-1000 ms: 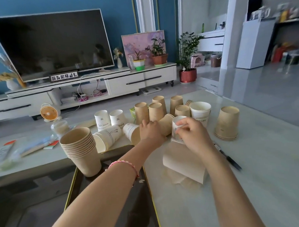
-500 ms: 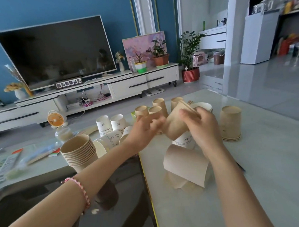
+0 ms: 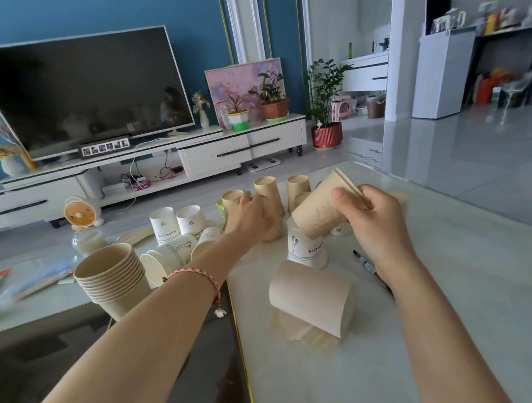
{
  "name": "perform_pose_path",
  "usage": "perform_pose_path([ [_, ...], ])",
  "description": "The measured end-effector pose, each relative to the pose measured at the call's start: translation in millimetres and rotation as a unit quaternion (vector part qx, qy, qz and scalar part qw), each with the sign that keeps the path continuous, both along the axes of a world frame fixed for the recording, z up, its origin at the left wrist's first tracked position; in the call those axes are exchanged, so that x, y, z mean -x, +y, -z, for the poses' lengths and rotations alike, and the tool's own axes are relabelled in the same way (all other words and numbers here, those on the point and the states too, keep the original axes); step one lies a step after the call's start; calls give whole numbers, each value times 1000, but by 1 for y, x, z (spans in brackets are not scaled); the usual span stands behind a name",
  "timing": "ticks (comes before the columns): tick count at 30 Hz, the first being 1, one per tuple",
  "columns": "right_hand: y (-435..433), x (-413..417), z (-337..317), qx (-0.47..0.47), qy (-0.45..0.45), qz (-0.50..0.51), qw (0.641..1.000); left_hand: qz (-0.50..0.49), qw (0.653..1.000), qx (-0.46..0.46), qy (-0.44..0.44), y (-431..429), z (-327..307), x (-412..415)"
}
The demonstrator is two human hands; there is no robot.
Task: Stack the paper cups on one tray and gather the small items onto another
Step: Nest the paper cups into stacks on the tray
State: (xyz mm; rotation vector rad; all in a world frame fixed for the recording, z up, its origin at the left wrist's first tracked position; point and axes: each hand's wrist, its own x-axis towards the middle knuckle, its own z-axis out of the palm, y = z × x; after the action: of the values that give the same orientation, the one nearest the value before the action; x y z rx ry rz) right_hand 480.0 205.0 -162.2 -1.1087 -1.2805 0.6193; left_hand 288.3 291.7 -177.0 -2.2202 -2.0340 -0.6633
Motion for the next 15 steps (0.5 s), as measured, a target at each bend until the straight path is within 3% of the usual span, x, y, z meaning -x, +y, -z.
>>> perform_pose_path([
  [3,-2,6,-1,10,-5,-17,1000,-17,997,-6,-72,-17,-4,5],
  [5,-2,8,-3,16,8,-32,999,-49,976,-48,-206,-35,-10,13],
  [6,-2,10,-5,16,20,-40,999,-65,948,-68,-305,-46,-14,18],
  [8,-3,15,-11,16,47,-43,998,-86,839,-62,-534,-75,-25,30],
  [10,-7,25,-17,17,64,-38,997,-76,677,-9,-732,-104,-34,40],
  [11,-10,33,-19,21,72,-46,996,-57,617,18,-785,-118,-37,45],
  [13,-19,50,-22,30,73,-82,994,-28,567,46,-822,-139,-39,47],
  [15,-31,71,-23,34,39,-111,992,-20,562,52,-825,-155,-39,51],
])
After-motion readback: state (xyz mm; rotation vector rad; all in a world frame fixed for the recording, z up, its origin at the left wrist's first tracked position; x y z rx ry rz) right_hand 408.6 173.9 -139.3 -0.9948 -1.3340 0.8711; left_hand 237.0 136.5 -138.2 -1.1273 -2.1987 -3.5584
